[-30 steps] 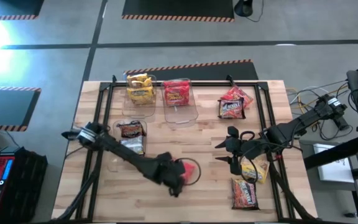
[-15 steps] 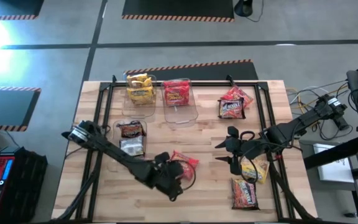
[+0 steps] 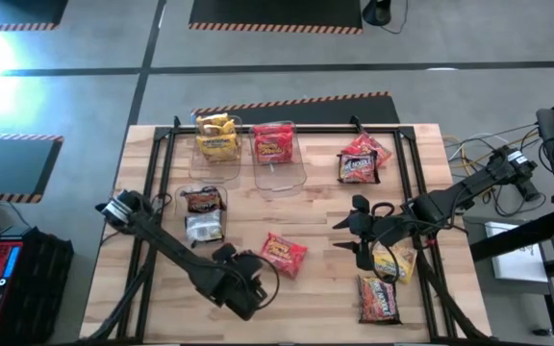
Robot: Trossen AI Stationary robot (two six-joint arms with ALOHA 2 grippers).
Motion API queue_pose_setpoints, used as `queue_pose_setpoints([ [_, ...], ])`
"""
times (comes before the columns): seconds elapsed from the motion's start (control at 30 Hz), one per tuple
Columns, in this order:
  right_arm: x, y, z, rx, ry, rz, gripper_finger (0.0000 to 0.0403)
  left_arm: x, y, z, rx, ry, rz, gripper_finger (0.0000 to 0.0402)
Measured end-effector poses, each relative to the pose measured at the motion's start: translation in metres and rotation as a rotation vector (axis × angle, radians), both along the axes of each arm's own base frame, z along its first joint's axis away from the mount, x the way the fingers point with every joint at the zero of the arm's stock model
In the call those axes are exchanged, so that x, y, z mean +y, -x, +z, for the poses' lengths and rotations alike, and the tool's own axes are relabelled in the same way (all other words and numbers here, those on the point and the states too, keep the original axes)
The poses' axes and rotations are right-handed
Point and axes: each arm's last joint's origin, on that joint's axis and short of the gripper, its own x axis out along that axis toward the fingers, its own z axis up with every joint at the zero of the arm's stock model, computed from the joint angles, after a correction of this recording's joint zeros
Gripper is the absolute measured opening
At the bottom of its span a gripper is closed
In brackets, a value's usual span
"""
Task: Sort Maruchan noodles
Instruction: Put the orange noodle pack into the top right transparent bin
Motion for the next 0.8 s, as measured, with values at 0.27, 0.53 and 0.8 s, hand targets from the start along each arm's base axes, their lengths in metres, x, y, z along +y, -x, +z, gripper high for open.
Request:
queue_pose_setpoints([
  [0.27,-0.002,-0.002,0.004,-0.061,0.04,-0.085,0.0209,0.02,-0.008,-0.028,0.004,0.109,-0.038,0.0187],
  [0.53,0.0,-0.006,0.011,-0.139,-0.007,-0.09,0.0209,0.024,-0.023,-0.022,-0.08,0.168,-0.04,0.0187],
  [0.8,0.002,-0.01,0.019,-0.227,-0.054,-0.091,0.0209,0.022,-0.009,-0.02,0.002,0.102,0.005,0.0187],
])
